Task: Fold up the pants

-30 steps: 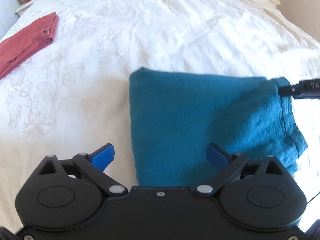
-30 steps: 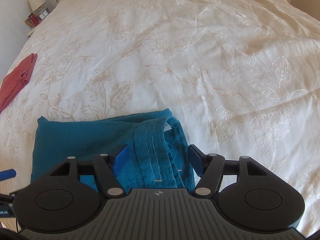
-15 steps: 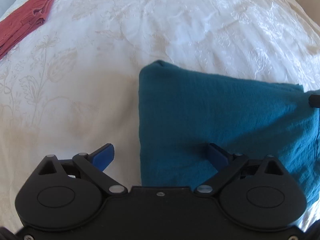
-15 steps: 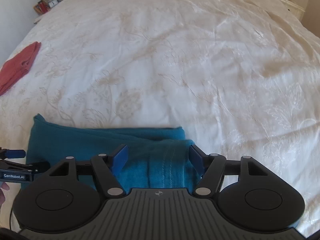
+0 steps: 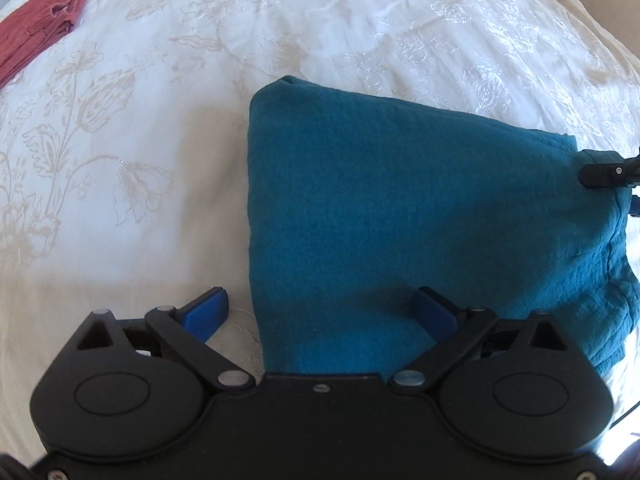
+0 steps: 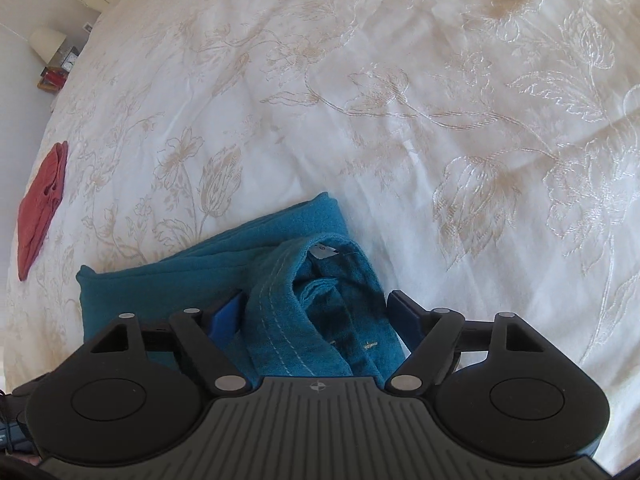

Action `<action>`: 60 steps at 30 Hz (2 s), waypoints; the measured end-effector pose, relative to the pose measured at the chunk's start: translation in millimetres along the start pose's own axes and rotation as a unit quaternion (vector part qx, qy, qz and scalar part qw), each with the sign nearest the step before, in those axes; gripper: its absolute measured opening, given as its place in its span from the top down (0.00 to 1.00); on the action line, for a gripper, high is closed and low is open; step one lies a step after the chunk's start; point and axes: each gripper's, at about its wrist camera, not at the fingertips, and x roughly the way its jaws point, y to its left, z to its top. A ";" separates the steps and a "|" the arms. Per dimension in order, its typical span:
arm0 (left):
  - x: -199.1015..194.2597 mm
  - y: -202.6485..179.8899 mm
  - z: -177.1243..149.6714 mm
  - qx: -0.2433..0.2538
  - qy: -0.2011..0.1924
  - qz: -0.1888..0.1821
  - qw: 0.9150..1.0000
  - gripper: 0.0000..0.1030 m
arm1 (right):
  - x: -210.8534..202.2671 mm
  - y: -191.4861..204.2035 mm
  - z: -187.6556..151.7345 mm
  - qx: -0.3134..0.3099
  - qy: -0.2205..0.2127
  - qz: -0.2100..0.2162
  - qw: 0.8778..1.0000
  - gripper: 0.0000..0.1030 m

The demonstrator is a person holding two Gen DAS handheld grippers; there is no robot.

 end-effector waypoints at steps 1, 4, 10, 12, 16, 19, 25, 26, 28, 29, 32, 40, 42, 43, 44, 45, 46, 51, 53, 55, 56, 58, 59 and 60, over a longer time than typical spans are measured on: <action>0.6 0.9 1.7 -0.006 0.003 0.000 1.000 0.04 | 0.9 3.6 1.2 -0.003 -0.003 -0.002 1.000 0.30; 1.4 3.3 4.7 -0.018 0.012 0.009 1.000 0.04 | 8.2 16.2 7.7 -0.027 -0.032 -0.065 0.997 0.31; 0.2 4.6 6.8 -0.024 0.021 0.022 0.999 0.04 | -3.9 33.6 16.4 -0.048 -0.077 -0.101 0.991 0.37; -0.9 5.4 7.1 -0.025 0.022 0.022 0.999 0.04 | -20.0 40.1 10.1 -0.063 -0.094 -0.094 0.989 0.37; -1.0 4.3 5.7 -0.028 0.021 0.020 0.999 0.04 | -41.0 48.1 -10.1 -0.090 -0.096 -0.077 0.988 0.37; -1.6 3.5 3.9 -0.032 0.019 0.017 0.999 0.04 | -41.7 51.2 -27.8 -0.122 -0.078 -0.094 0.985 0.37; -2.1 0.2 -1.1 -0.021 0.021 0.015 0.999 0.04 | -20.0 49.0 -46.4 -0.152 -0.047 -0.132 0.978 0.37; -1.4 -0.5 -0.7 -0.020 0.020 0.016 0.999 0.04 | -17.4 48.0 -45.1 -0.152 -0.046 -0.134 0.978 0.37; -0.5 -1.4 0.0 -0.019 0.018 0.015 1.000 0.04 | -12.4 46.9 -39.9 -0.153 -0.048 -0.139 0.977 0.37; -0.2 -1.4 -0.2 -0.020 0.017 0.015 1.000 0.04 | -9.4 45.3 -36.6 -0.151 -0.045 -0.139 0.978 0.36; 4.2 -3.3 1.9 -0.022 0.017 0.012 1.000 0.04 | 0.3 35.5 -27.9 -0.130 -0.029 -0.128 0.983 0.36; 8.5 -1.4 7.7 -0.023 0.009 0.015 1.000 0.04 | -17.5 39.6 -26.7 -0.135 -0.038 -0.097 0.985 0.35; 12.6 -0.2 9.0 -0.028 0.012 0.010 0.999 0.04 | -13.4 32.0 -26.3 -0.128 -0.025 -0.097 0.987 0.35; 14.6 1.5 13.7 -0.029 0.012 0.008 0.999 0.03 | -10.3 27.0 -26.9 -0.122 -0.017 -0.097 0.988 0.35; 16.0 1.1 15.1 -0.029 0.012 0.006 0.999 0.03 | -5.7 20.5 -27.0 -0.114 -0.003 -0.096 0.989 0.34; 17.7 -0.2 17.2 -0.027 0.012 0.005 1.000 0.02 | -2.4 15.0 -27.9 -0.106 0.006 -0.095 0.990 0.32; 19.4 -2.5 18.8 -0.024 0.011 0.004 1.000 0.02 | 0.8 8.7 -29.5 -0.096 0.014 -0.092 0.991 0.29; 26.7 -10.3 18.5 -0.007 0.010 0.001 1.000 0.01 | 3.1 -13.2 -38.0 -0.051 0.027 -0.059 0.997 0.22; 30.7 -13.4 18.9 -0.003 0.009 -0.002 1.000 0.01 | 6.7 -19.5 -38.3 -0.030 0.039 -0.039 0.998 0.19; 37.2 -15.5 20.8 0.001 0.008 -0.004 1.000 0.01 | 11.0 -23.7 -37.8 -0.020 0.049 -0.017 0.998 0.14; 39.1 -16.5 21.6 0.001 0.008 -0.004 1.000 0.01 | 13.0 -24.3 -37.1 -0.019 0.054 -0.006 0.998 0.13; 43.3 -18.2 23.0 -0.001 0.005 -0.006 1.000 0.00 | 18.3 -24.0 -33.1 -0.025 0.067 0.012 0.997 0.11; 45.3 -18.4 23.8 -0.003 0.004 -0.007 1.000 0.00 | 20.1 -22.9 -32.0 -0.030 0.072 0.018 0.997 0.11; 48.4 -20.2 24.7 -0.005 0.001 -0.007 1.000 0.00 | 21.8 -22.0 -29.4 -0.035 0.078 0.024 0.996 0.11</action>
